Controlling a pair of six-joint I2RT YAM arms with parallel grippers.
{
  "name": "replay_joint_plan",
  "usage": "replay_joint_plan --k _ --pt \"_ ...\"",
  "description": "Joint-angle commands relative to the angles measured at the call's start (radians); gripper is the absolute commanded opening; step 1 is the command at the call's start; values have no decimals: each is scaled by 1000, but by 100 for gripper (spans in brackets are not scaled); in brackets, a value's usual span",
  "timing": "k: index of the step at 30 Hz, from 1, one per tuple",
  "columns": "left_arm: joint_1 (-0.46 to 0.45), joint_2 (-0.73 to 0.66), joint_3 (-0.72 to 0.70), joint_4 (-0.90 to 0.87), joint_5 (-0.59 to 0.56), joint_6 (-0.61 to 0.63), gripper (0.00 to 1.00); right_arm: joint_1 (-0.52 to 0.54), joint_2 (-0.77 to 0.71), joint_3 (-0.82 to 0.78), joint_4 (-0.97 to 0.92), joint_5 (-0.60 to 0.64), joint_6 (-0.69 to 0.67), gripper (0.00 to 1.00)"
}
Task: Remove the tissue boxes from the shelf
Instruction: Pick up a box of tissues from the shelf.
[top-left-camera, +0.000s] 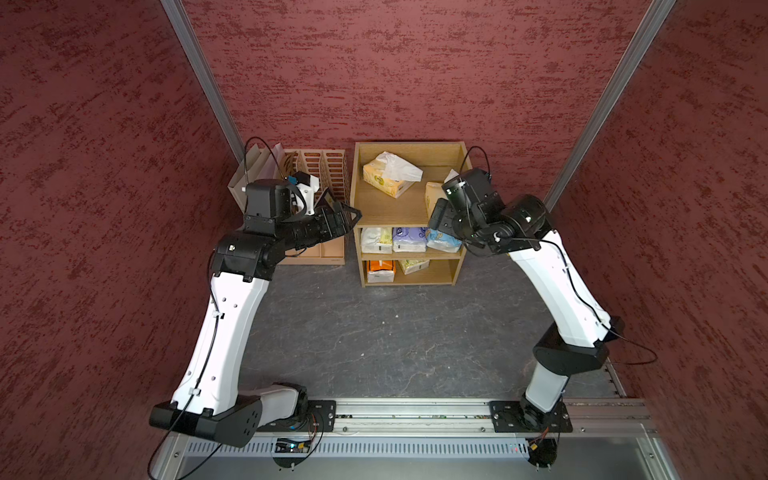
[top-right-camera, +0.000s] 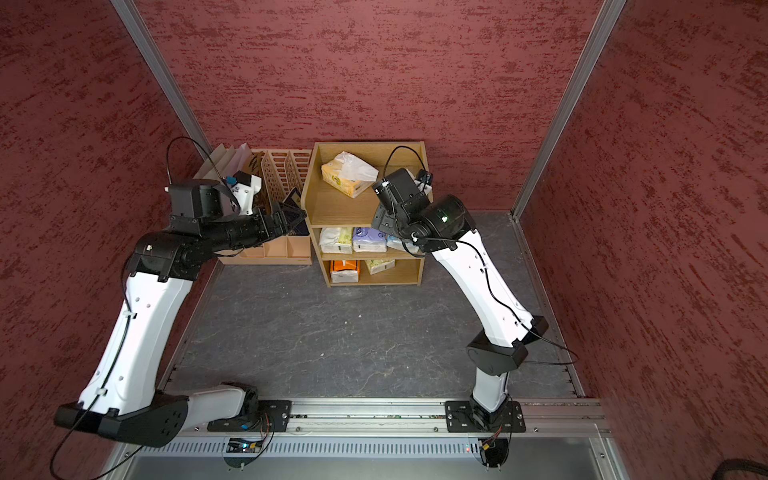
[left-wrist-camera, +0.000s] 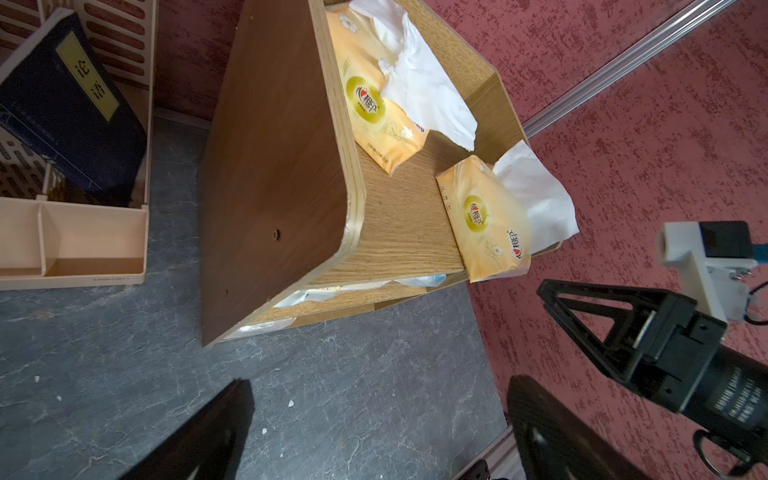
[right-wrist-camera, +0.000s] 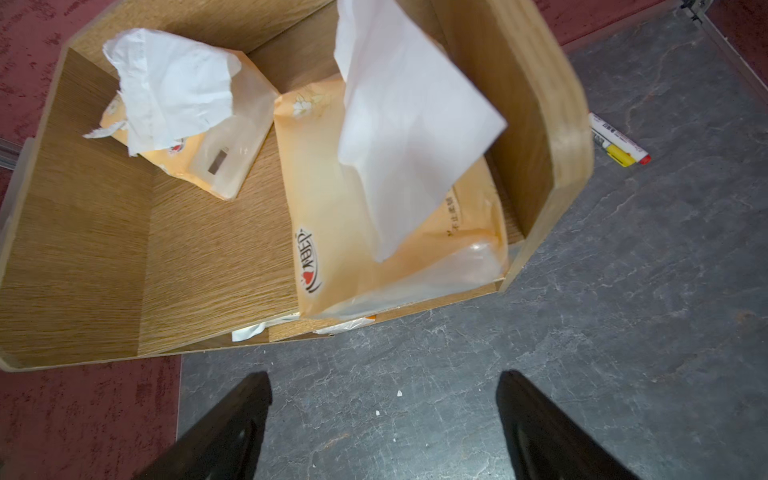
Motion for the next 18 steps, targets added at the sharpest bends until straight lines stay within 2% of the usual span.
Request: replay_joint_plan --k 1,9,12,18 --pt "-4 -44 -24 53 39 -3 100 6 -37 -37 123 11 -17 91" --pt "-32 -58 -107 138 74 -12 100 1 32 0 111 93 13 91" --pt "-46 -32 -54 96 48 -4 100 -8 48 2 129 94 -5 91" --pt "-62 -39 -73 133 44 -9 100 -23 100 18 115 102 -7 88"
